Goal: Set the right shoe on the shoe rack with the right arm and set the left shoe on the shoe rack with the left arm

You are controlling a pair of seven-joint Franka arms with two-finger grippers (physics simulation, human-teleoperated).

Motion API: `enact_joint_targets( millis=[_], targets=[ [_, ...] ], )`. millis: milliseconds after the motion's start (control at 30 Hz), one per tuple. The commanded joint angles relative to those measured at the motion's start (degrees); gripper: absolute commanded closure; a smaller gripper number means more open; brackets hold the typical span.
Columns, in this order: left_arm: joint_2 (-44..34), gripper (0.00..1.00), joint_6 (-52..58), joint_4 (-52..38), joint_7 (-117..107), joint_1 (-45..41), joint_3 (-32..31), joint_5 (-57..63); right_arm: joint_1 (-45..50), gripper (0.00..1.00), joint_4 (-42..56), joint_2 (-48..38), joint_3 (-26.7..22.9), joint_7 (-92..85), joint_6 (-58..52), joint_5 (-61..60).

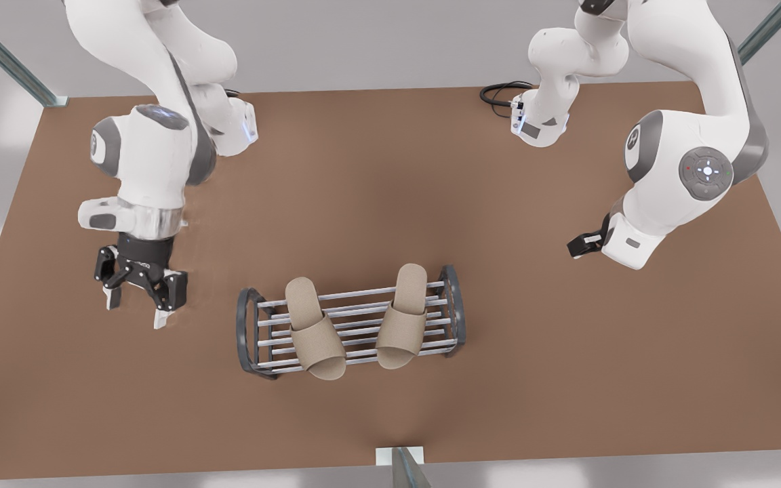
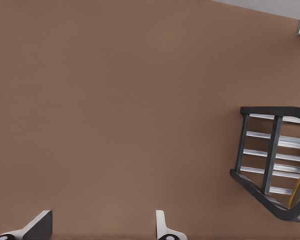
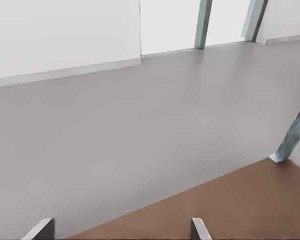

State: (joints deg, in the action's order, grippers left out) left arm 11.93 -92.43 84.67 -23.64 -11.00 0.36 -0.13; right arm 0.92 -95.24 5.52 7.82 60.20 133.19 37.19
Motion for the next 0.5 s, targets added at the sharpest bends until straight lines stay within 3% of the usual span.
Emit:
enact_joint_targets(
  millis=[0, 33, 67, 100, 200, 267, 467],
  targets=[
    [0.02, 0.00, 0.06, -0.03, -3.08, 0.02, -0.01, 0.04, -1.27, 0.00, 1.19, -0.60, -7.10, -45.68, -28.42, -34.80],
    [0.02, 0.00, 0.06, -0.03, -2.99, 0.02, -0.01, 0.04, -1.27, 0.00, 2.07, -0.60, -13.26, -52.98, -32.54, -41.23],
    [0.02, 0.00, 0.06, -0.03, -2.73, 0.02, -0.01, 0.04, -1.18, 0.00, 7.51, -0.51, -14.49, -57.21, -40.71, -40.62],
    [0.11, 0.00, -0.03, -0.03, -2.38, 0.02, -0.01, 0.04, -1.09, 0.00, 11.47, -0.60, -14.94, -61.42, -45.82, -38.51],
    [0.20, 0.00, -0.12, -0.03, -2.73, 0.02, -0.01, 0.04, -0.56, 0.00, 12.27, 0.71, -14.41, -62.13, -46.79, -38.33],
    [0.28, 0.00, -0.12, -0.03, -2.90, 0.02, -0.01, 0.04, -0.48, 0.00, 20.00, 9.24, -14.23, -62.49, -49.08, -38.86],
    [0.28, 0.00, -0.12, -0.03, -2.90, 0.02, -0.01, 0.04, 0.40, 0.00, 18.77, 9.51, -13.88, -62.49, -46.44, -39.39]
  ],
)
